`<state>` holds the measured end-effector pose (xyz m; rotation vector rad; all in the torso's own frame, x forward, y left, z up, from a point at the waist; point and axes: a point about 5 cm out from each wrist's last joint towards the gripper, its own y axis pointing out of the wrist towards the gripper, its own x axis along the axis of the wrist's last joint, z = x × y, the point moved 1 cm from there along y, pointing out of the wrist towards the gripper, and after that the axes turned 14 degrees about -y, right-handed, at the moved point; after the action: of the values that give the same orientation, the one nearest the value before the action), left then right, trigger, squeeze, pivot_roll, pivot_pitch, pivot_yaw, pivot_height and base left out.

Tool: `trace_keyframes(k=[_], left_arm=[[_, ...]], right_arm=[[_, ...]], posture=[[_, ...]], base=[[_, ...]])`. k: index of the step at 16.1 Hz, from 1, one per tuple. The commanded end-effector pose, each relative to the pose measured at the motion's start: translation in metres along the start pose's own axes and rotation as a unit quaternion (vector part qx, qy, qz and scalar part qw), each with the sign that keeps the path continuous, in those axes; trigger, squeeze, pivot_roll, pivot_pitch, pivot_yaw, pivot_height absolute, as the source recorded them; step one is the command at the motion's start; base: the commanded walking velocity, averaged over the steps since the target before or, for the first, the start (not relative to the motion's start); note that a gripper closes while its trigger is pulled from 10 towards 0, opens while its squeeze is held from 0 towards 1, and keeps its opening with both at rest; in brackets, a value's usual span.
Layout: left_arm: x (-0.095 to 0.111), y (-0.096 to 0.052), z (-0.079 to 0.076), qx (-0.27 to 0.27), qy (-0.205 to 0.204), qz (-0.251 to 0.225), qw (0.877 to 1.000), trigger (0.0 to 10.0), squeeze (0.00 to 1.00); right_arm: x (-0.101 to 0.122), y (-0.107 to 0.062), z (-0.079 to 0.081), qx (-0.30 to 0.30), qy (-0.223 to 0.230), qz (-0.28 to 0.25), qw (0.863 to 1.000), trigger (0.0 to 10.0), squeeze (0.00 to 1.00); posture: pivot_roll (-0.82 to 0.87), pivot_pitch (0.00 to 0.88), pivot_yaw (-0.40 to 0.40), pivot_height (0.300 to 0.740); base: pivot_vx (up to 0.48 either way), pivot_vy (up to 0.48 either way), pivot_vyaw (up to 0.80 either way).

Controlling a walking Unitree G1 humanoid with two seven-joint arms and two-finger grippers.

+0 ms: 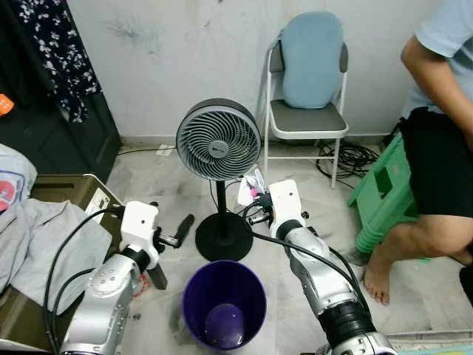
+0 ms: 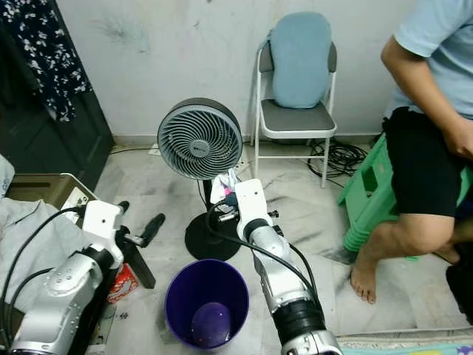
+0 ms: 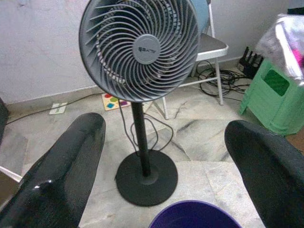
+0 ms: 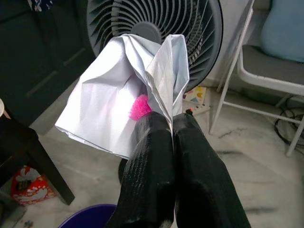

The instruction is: Clean up the room

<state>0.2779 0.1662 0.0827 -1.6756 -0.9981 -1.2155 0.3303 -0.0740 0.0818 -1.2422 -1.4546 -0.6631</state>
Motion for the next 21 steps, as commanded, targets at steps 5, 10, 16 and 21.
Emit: trace_keyframes(k=[5, 10, 16, 21], left_arm=[[-0.02, 0.025, -0.016, -0.06, 0.036, 0.061, 0.996, 10.0, 0.0], [-0.05, 0.041, -0.028, -0.098, 0.078, 0.136, 0.983, 10.0, 0.0], [-0.006, 0.026, -0.011, -0.02, -0.046, 0.006, 0.999, 10.0, 0.0], [0.009, 0.01, -0.02, -0.042, -0.024, -0.021, 0.999, 10.0, 0.0]], right_arm=[[0.01, -0.006, -0.014, -0.03, 0.002, -0.008, 0.999, 10.0, 0.0], [0.002, -0.039, -0.024, -0.063, 0.04, 0.012, 0.997, 10.0, 0.0], [0.011, -0.004, -0.003, -0.026, 0.038, 0.023, 0.999, 10.0, 0.0], [-0.003, 0.013, 0.016, -0.011, 0.03, 0.076, 0.997, 10.0, 0.0]], posture=[[-0.21, 0.0, 0.045, 0.74], [-0.27, 0.0, 0.067, 0.74], [-0.16, 0.0, 0.049, 0.74], [-0.11, 0.0, 0.033, 0.74]], base=[[0.0, 0.0, 0.0], [0.0, 0.0, 0.0], [0.0, 0.0, 0.0], [0.0, 0.0, 0.0]])
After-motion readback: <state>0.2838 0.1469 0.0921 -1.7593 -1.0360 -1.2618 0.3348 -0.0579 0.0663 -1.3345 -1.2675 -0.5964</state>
